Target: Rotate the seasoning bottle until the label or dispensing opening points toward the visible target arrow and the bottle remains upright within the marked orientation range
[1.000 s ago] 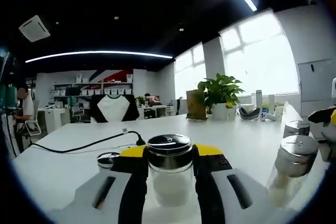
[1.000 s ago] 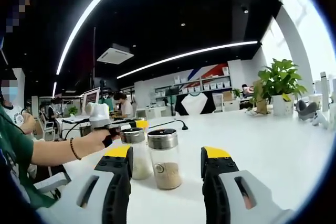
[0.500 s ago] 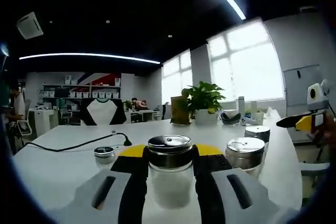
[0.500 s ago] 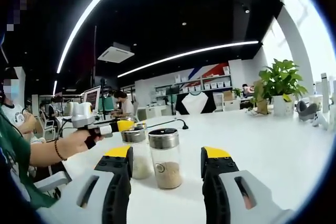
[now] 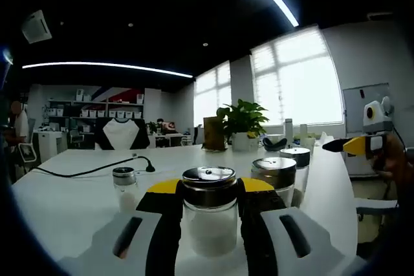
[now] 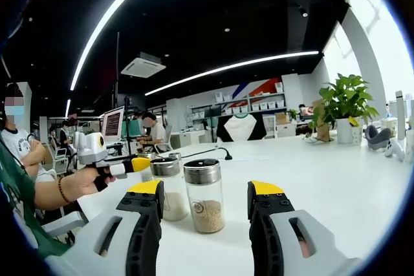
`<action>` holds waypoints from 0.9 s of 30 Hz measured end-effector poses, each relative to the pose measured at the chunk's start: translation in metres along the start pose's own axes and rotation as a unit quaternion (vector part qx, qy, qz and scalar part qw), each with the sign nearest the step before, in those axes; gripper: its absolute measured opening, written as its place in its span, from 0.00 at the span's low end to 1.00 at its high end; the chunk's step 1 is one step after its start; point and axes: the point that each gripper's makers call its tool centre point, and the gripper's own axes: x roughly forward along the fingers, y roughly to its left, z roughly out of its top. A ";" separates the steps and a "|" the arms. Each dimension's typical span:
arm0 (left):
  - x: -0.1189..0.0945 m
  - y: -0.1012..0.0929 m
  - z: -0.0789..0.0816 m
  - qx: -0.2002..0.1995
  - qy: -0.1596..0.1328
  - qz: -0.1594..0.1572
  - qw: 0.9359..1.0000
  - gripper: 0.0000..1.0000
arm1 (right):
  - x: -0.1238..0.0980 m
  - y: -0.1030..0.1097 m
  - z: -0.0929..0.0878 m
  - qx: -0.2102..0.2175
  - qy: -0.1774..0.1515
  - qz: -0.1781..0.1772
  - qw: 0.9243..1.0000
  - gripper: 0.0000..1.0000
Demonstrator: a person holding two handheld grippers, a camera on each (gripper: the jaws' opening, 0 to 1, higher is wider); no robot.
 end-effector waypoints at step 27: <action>-0.015 -0.011 -0.033 -0.002 0.012 0.002 1.000 0.35 | 0.000 0.000 -0.003 -0.002 0.006 -0.001 1.000 0.53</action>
